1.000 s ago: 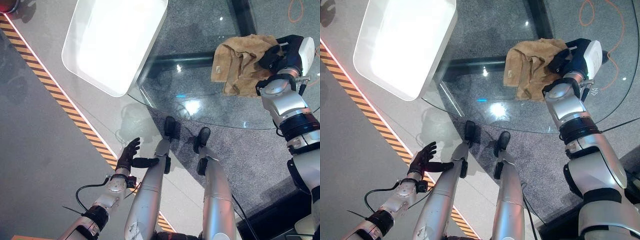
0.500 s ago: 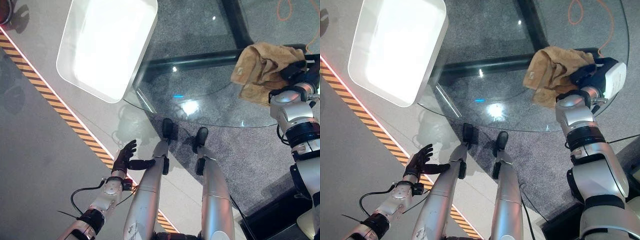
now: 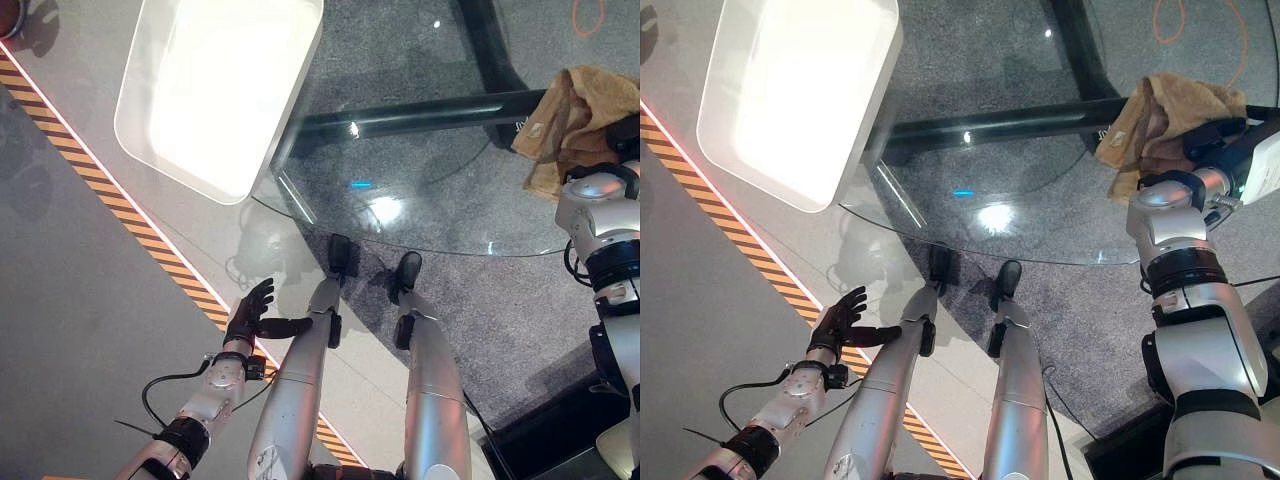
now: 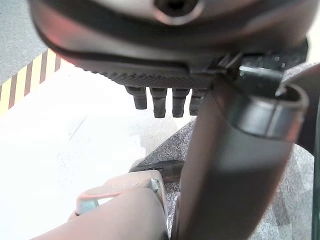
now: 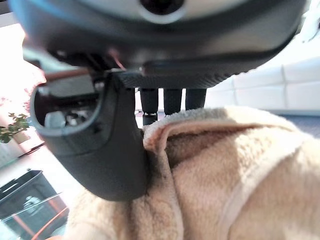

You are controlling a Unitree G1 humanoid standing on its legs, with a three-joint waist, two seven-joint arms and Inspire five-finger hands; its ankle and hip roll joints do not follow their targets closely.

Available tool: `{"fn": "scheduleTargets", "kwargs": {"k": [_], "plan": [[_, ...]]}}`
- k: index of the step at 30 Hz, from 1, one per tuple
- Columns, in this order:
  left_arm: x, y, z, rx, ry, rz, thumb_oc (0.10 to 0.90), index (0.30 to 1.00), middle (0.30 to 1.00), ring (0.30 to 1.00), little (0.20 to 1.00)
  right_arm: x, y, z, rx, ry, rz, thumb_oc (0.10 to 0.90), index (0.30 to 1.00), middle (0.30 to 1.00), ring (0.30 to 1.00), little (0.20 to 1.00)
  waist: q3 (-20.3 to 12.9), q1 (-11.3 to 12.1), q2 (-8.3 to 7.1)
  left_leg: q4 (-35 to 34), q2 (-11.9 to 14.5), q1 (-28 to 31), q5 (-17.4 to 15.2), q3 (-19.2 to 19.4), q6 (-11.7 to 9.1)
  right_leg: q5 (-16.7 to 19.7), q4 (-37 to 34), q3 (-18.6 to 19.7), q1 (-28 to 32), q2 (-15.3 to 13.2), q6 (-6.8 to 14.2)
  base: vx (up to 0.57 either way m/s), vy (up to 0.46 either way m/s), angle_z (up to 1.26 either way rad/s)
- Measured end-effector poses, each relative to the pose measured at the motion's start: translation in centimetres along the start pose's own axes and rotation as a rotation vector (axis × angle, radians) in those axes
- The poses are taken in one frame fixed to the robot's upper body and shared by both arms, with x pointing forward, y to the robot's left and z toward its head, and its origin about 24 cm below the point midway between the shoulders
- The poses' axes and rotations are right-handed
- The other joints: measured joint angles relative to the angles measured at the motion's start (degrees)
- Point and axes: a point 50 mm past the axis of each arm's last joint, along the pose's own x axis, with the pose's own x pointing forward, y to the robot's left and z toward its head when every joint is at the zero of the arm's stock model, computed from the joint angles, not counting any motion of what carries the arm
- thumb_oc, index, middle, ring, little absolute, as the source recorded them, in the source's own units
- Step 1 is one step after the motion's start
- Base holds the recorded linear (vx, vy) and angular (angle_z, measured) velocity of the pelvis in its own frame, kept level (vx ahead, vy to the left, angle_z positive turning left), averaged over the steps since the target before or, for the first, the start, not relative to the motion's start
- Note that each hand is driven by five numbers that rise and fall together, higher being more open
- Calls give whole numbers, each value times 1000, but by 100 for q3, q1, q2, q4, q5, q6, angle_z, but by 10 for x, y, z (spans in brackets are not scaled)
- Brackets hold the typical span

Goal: Wipe the table with a cloth and put it in the basket.

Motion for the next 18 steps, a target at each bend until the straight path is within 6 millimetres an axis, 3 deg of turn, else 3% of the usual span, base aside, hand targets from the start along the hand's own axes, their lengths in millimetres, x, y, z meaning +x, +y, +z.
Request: {"fn": "scheduleTargets", "kwargs": {"k": [6,18], "plan": [[0,-4,0,-11,2,-5,800,900,900,900,900,-11,12,19,-16,-93,74,100,300,300,300,200,-3,71,57,-34,-17,0,52,-100,-74,-31,44,-68,5,-4,-25,0,43,7],[0,-7,-3,-30,13,2,800,900,900,900,900,-38,38,32,-47,-157,243,100,300,300,300,200,-19,106,88,-90,11,54,102,-263,-215,-140,189,-211,31,-11,-108,4,36,6]]}}
